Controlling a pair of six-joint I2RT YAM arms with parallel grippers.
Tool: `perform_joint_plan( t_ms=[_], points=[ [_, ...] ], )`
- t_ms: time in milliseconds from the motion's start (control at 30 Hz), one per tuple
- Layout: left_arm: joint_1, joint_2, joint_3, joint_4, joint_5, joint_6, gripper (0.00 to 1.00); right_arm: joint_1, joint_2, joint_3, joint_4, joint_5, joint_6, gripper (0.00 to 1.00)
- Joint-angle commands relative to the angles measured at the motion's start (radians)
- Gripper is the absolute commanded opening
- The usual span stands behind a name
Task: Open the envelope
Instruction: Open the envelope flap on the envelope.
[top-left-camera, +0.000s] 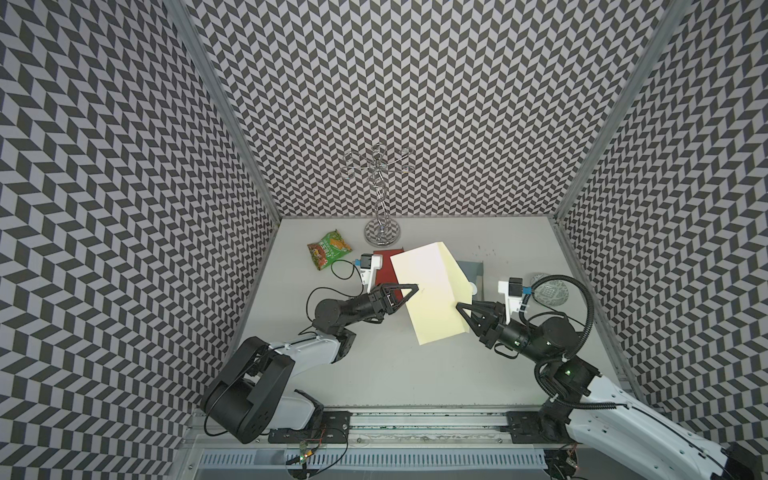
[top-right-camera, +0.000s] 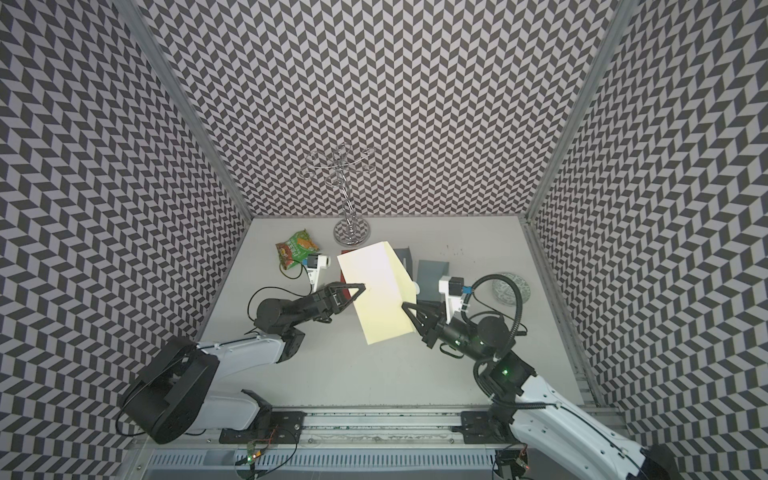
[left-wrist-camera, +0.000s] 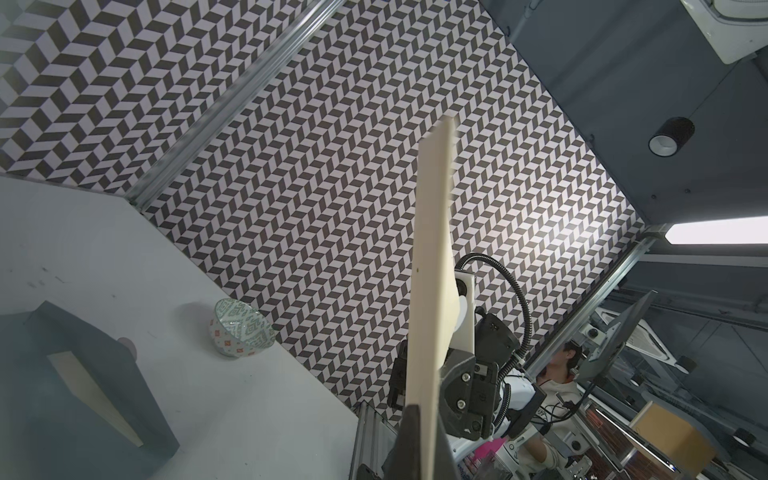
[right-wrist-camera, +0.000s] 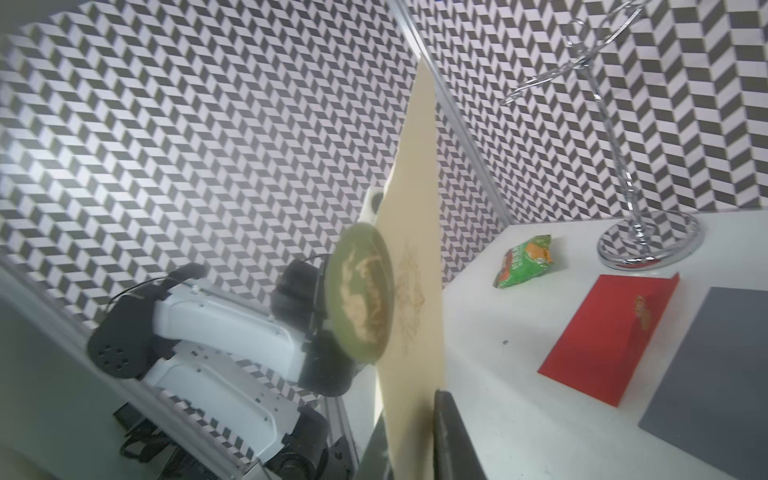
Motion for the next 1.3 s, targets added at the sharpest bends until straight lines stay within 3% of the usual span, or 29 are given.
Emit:
perform_joint_plan(
  t_ms=[0, 67, 200, 367, 400, 467, 567, 667, 767, 933, 1033, 1133, 1267],
  points=[
    [0.004, 0.031, -0.002, 0.187, 0.042, -0.057, 0.0, -0.005, -0.015, -0.001, 0.116, -0.146, 0.009, 0.13],
    [0.007, 0.048, 0.004, 0.223, 0.051, -0.079, 0.0, -0.005, -0.01, 0.007, 0.113, -0.165, 0.001, 0.09],
    [0.005, 0.054, 0.004, 0.249, 0.046, -0.078, 0.04, -0.004, 0.004, 0.028, 0.034, -0.088, -0.026, 0.1],
    [0.004, 0.047, 0.006, 0.25, 0.043, -0.069, 0.06, -0.005, 0.021, -0.003, 0.116, -0.093, 0.004, 0.09],
    [0.002, 0.047, 0.007, 0.251, 0.044, -0.068, 0.08, -0.004, 0.024, -0.004, 0.13, -0.109, 0.013, 0.07],
    [0.002, 0.045, 0.008, 0.219, 0.044, -0.056, 0.22, -0.005, 0.027, -0.003, 0.15, -0.13, 0.015, 0.01],
    [0.003, 0.028, -0.001, 0.133, 0.022, -0.013, 0.35, -0.005, 0.028, 0.005, 0.113, -0.096, -0.007, 0.0],
    [0.004, -0.025, -0.003, -0.068, -0.022, 0.084, 0.41, -0.005, 0.014, 0.008, 0.063, -0.046, -0.038, 0.0],
    [-0.001, -0.119, 0.022, -0.435, -0.12, 0.252, 0.46, -0.005, -0.001, 0.016, 0.026, -0.011, -0.108, 0.0],
    [-0.073, -0.24, 0.15, -1.01, -0.395, 0.535, 0.5, 0.03, 0.051, 0.072, -0.117, 0.139, -0.242, 0.0],
    [-0.096, -0.24, 0.176, -1.143, -0.514, 0.555, 0.5, 0.106, 0.064, 0.097, -0.136, 0.227, -0.298, 0.0],
    [-0.096, -0.229, 0.168, -1.18, -0.558, 0.529, 0.54, 0.204, 0.064, 0.107, -0.152, 0.382, -0.365, 0.0],
    [-0.096, -0.242, 0.186, -1.281, -0.657, 0.54, 0.6, 0.249, 0.083, 0.12, -0.202, 0.568, -0.362, 0.0]
  ],
)
